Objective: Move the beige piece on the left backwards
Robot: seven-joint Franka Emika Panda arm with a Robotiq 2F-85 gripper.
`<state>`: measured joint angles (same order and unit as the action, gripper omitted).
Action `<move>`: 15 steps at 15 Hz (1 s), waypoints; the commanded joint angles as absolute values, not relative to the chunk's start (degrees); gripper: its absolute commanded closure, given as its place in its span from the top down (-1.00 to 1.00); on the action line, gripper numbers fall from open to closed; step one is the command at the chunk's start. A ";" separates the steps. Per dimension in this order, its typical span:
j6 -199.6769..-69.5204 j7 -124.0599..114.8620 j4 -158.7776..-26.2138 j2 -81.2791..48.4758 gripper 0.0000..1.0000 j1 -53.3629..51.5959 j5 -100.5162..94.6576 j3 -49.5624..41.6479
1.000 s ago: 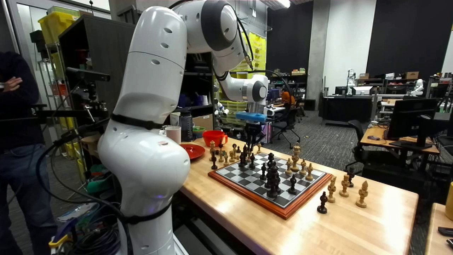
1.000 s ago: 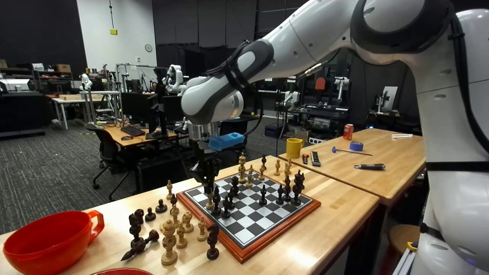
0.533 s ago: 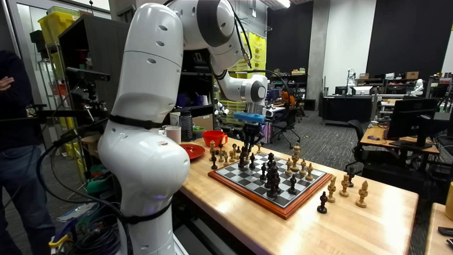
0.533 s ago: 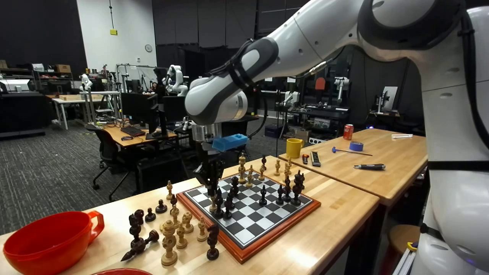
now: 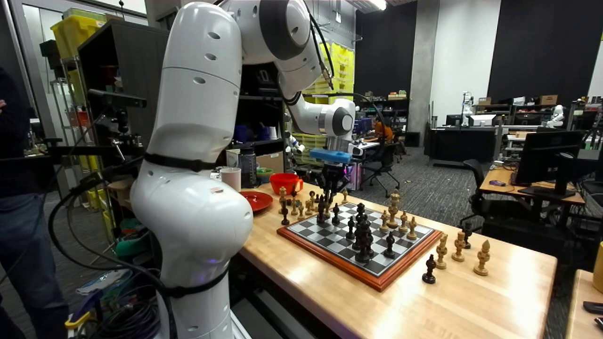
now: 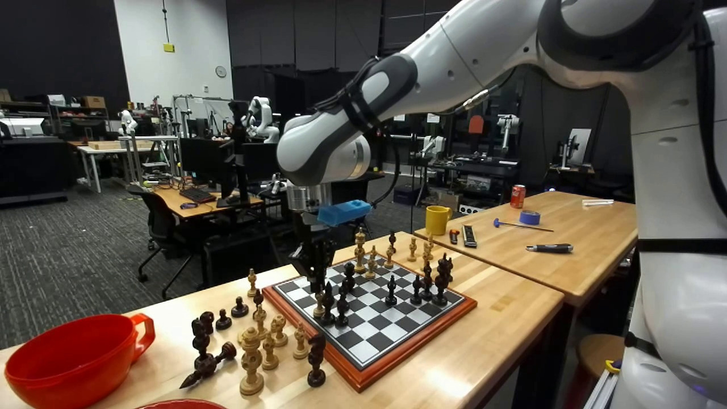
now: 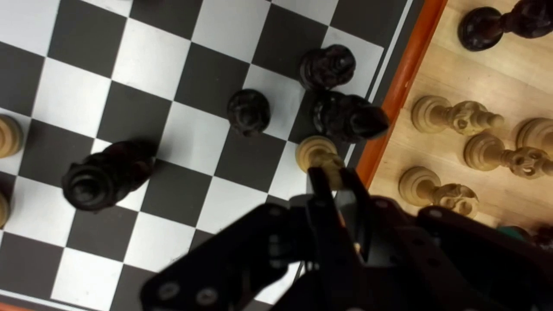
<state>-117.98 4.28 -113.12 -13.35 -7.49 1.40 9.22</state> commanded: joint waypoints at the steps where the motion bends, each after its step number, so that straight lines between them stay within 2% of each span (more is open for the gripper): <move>1: -119.00 5.23 -113.94 -12.22 -0.94 -7.77 2.12 9.25; 14: -119.50 5.25 -112.34 -13.22 -0.94 -7.97 1.87 9.26; 15: -119.52 5.24 -112.39 -13.17 -0.25 -8.00 1.74 9.24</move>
<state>-119.35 4.31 -112.59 -13.41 -7.68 1.40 9.22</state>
